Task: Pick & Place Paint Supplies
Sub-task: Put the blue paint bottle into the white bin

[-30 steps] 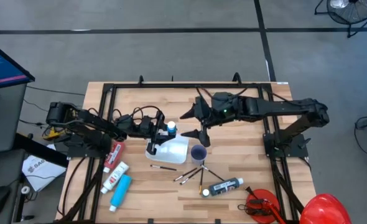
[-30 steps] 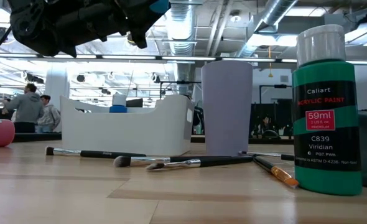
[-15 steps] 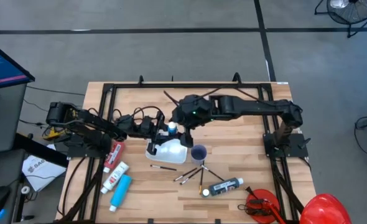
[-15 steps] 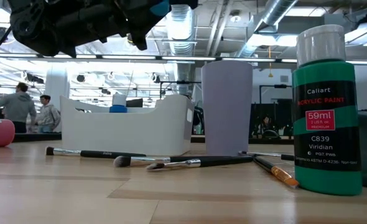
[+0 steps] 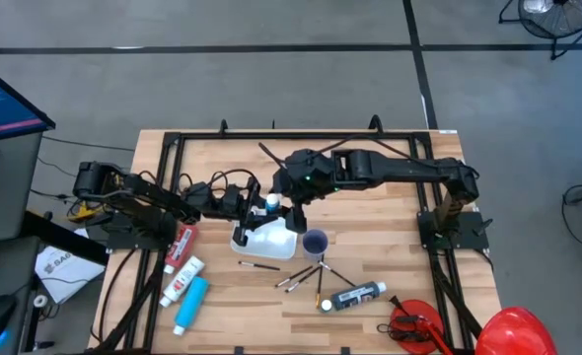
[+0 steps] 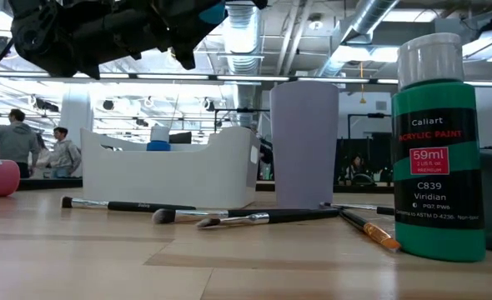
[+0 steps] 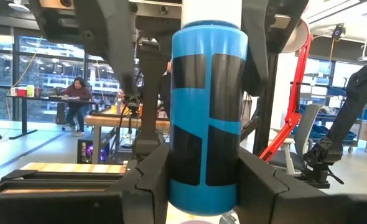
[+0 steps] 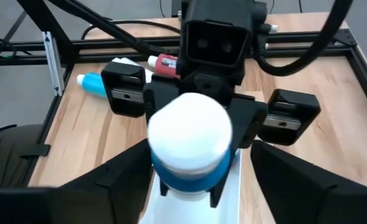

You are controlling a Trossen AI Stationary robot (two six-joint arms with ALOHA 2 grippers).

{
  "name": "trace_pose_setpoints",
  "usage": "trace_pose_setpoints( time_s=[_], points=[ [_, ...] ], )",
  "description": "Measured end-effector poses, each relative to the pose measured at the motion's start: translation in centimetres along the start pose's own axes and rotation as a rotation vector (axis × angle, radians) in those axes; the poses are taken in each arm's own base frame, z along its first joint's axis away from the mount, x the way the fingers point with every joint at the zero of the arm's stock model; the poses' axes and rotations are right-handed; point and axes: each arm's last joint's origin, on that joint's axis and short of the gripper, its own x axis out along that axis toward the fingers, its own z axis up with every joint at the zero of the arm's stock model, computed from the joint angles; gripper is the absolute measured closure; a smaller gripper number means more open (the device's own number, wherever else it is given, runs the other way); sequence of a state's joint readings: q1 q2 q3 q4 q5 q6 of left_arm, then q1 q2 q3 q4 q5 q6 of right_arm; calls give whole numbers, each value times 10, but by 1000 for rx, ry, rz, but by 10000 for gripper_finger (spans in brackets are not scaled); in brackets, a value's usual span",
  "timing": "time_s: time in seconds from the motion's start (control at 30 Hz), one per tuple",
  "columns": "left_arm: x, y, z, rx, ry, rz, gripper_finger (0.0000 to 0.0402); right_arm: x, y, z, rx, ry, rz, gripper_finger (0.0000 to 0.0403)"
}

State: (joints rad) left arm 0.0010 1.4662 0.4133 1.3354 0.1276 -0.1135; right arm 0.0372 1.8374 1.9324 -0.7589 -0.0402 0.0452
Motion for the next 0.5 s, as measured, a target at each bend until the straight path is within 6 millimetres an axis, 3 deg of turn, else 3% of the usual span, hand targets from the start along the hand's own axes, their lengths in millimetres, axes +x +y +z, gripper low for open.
trace_pose_setpoints(
  time_s=[0.33,0.5],
  points=[
    [0,0,0,-4,1,2,280,0,0,1,-9,-9,12,238],
    [0,0,0,-5,2,2,281,0,0,1,-11,-8,13,252]
  ],
)
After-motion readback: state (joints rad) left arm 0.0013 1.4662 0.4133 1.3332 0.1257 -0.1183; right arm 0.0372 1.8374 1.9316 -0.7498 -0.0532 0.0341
